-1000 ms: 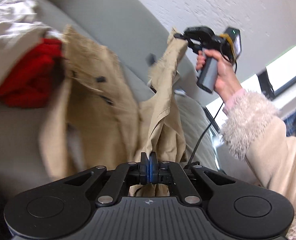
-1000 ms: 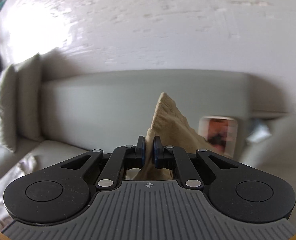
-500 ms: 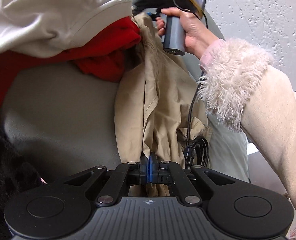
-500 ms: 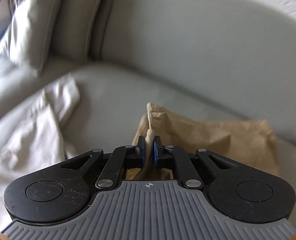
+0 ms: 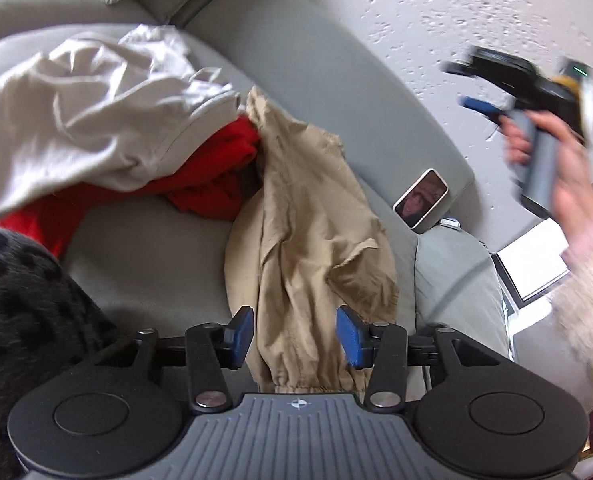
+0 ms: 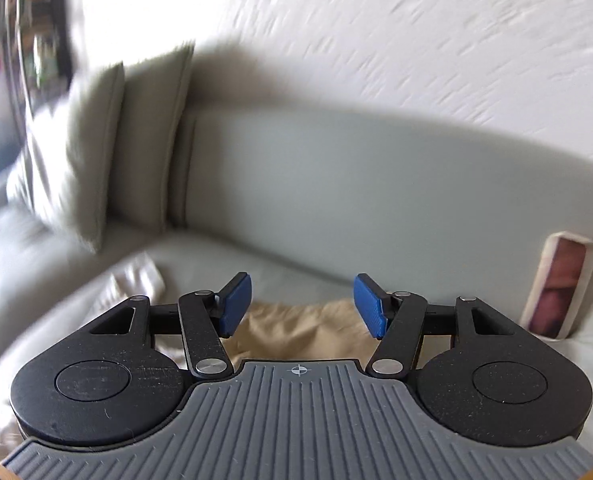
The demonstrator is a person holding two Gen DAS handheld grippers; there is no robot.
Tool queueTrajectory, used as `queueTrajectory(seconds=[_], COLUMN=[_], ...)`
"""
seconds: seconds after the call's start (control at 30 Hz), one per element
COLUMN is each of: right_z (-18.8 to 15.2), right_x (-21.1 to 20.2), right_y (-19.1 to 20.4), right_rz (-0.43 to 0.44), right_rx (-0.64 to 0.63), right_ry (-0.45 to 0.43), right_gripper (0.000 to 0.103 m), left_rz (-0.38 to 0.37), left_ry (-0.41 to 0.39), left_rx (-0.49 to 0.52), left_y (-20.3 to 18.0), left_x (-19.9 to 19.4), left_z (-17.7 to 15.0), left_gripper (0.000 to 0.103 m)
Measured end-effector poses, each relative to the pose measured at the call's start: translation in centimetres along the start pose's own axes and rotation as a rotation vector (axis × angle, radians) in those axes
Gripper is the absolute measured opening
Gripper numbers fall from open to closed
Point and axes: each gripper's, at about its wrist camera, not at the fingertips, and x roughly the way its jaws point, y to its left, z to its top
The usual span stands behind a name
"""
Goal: Fold clothes
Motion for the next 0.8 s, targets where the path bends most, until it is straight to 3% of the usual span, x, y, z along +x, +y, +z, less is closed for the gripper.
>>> queueTrajectory(seconds=[0.13,0.2,0.37,0.5,0.63,0.7,0.8], right_z=[0.3,-0.5,-5.8,-12.7,-20.7,-24.3,-28.0], right_x=[-10.2,-15.5,-24.6,-25.5,-22.5,-20.3,-18.6], right_y=[-3.9,-5.7,-9.9,-11.3,-10.7,-10.3,-10.7], right_rz=[0.008,0.004,0.044,0.136,0.195,0.208,0.228], right_rx=[0.051,0.072,0.184,0.366,0.550,0.630,0.677], right_ry=[-0.078,-0.122,-0.120,0.011,0.130,0.189,0.273], right_gripper=[0.065,0.071,0.079,0.076,0.071,0.068,0.067], left_rz=[0.014,0.017,0.059,0.105,0.245,0.257,0.187], left_ry=[-0.024,-0.016,-0.013,-0.020,-0.037,-0.019,0.054], left_rx=[0.048,0.077,0.175,0.220,0.187,0.144,0.053], left_y=[-1.4,-2.0,-4.1,-5.2,-4.5,-3.6,-1.9], left_x=[-1.7,-2.2,-1.3,0.3,2.3,3.3,5.5], left_z=[-0.8,-1.0,-1.4,-1.9,-2.0,-1.6,-1.0], left_gripper=[0.043,0.043,0.043,0.043,0.052,0.057,0.066])
